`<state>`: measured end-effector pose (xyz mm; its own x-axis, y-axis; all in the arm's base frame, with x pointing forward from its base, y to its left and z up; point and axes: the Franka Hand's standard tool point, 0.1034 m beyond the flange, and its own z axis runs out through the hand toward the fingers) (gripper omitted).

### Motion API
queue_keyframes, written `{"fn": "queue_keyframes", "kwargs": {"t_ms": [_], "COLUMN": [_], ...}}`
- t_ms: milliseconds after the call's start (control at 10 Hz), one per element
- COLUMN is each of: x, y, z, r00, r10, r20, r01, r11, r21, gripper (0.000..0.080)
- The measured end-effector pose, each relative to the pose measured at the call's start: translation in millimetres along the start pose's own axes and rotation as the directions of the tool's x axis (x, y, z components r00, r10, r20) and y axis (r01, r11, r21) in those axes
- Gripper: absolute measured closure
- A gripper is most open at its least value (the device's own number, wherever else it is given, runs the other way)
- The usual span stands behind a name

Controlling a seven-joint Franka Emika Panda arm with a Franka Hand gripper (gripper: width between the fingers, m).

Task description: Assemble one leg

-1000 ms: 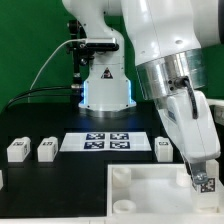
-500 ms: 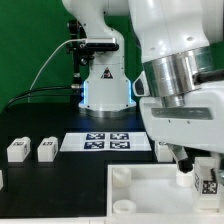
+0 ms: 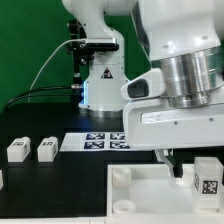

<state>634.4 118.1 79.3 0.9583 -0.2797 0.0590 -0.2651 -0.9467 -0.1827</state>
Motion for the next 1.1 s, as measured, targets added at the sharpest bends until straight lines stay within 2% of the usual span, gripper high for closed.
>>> {"fn": "queue_keyframes", "kwargs": {"t_ms": [300,400,500,700,800,900,1000,1100], "x": [0.6,0.3,-0.2,0.6,2.6,0.6,1.1,1.0], "y": [-0.4,-1.3,-1.5,-0.1,3.7,5.0,8.1,9.9], "z": [-0.2,-0.1,0.1,-0.1,-0.8,1.3,1.3,0.7], "r00": [1.000,0.997,0.974,0.924,0.761,0.582,0.384,0.287], "r10": [0.023,0.081,0.225,0.382,0.649,0.813,0.922,0.954], "r20": [-0.002,-0.001,0.003,0.006,0.012,0.030,0.056,0.081], "r01": [-0.023,-0.081,-0.225,-0.382,-0.649,-0.813,-0.923,-0.957], "r11": [1.000,0.997,0.974,0.924,0.760,0.580,0.380,0.282], "r21": [0.001,0.006,0.010,0.014,0.036,0.048,0.065,0.069], "gripper": [0.0159,0.0330,0.0488,0.0485,0.0485,0.0485,0.0485,0.0485]}}
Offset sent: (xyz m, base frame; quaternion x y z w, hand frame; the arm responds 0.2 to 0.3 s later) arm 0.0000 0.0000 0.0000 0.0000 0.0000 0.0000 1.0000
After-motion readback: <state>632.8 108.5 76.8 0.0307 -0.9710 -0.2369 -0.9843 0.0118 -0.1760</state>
